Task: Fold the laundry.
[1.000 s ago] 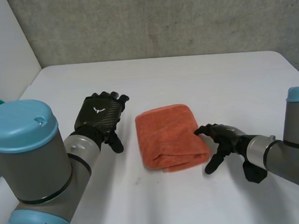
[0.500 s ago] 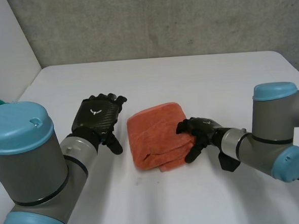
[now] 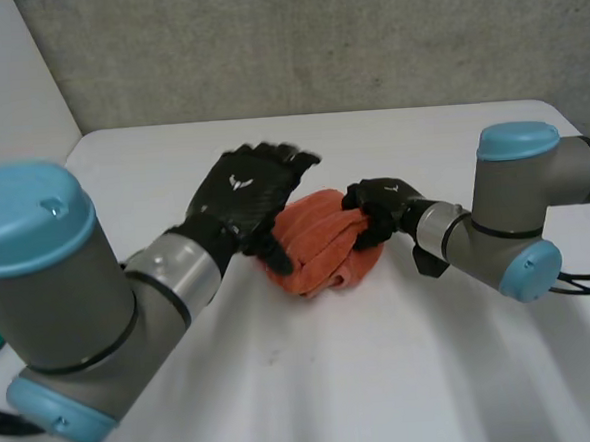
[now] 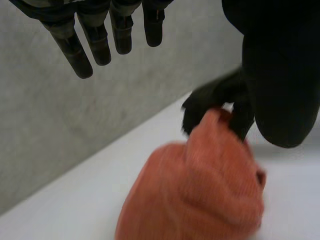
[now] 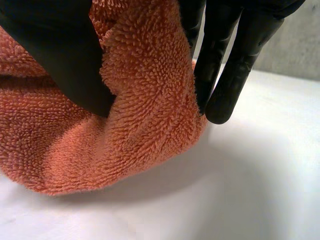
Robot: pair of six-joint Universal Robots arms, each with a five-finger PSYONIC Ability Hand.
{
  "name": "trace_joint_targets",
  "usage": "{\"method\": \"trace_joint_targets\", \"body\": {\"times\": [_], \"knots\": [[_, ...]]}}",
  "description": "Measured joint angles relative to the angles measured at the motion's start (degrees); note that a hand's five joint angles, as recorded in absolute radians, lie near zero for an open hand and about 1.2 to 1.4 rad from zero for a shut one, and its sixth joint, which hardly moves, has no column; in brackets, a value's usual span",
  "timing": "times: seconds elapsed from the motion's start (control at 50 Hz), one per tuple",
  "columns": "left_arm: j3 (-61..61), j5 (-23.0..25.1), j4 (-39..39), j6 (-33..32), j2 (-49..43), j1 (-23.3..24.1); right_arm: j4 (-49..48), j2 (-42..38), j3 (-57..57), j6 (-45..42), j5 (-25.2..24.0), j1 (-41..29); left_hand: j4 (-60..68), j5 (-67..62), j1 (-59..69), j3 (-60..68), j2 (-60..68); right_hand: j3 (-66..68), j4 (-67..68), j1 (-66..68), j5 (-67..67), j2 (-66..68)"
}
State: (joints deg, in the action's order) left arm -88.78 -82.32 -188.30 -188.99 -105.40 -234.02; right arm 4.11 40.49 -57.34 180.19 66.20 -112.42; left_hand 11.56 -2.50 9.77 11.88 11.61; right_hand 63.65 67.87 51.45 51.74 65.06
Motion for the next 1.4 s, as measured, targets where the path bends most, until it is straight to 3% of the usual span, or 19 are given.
{"method": "trace_joint_targets", "body": {"times": [0.1,0.4,0.44,0.6,0.8,1.06,1.4], "knots": [[5.2,2.7,0.1,1.3,-0.9,0.1,0.9,-2.1,4.3,-2.4,0.1,0.2,0.0,0.0,0.0,0.0,0.0,0.0,0.0,0.0,0.0,0.0],[9.8,1.8,0.1,2.1,-3.5,0.0,2.4,-12.7,23.5,-6.5,3.6,4.0,0.0,0.0,0.0,0.0,0.0,0.0,0.2,0.0,0.0,0.0],[9.7,1.7,0.2,2.1,-4.1,0.0,3.9,-18.3,34.8,-8.5,6.5,8.7,0.0,0.0,0.0,0.0,0.0,0.0,0.2,0.0,0.0,0.0],[9.6,0.7,0.4,2.0,-5.6,0.0,7.6,-26.1,49.8,-15.2,12.4,19.2,0.0,0.0,0.0,0.0,0.0,1.2,0.2,0.0,0.0,0.4],[10.4,0.1,0.4,2.0,-7.0,0.2,8.4,-26.7,47.4,-22.0,13.6,29.3,0.0,0.0,0.0,0.0,0.0,1.6,0.2,0.0,0.0,0.8],[11.5,0.1,0.4,2.1,-8.1,1.5,9.2,-25.0,40.4,-23.1,11.8,31.7,0.0,0.0,0.0,0.0,0.0,1.6,0.2,0.0,2.1,0.8],[11.5,0.1,0.6,2.1,-8.0,2.2,7.7,-24.5,41.7,-24.9,11.2,38.0,0.0,0.0,0.0,0.0,0.0,-0.9,-5.9,-0.2,0.6,-2.3]]}}
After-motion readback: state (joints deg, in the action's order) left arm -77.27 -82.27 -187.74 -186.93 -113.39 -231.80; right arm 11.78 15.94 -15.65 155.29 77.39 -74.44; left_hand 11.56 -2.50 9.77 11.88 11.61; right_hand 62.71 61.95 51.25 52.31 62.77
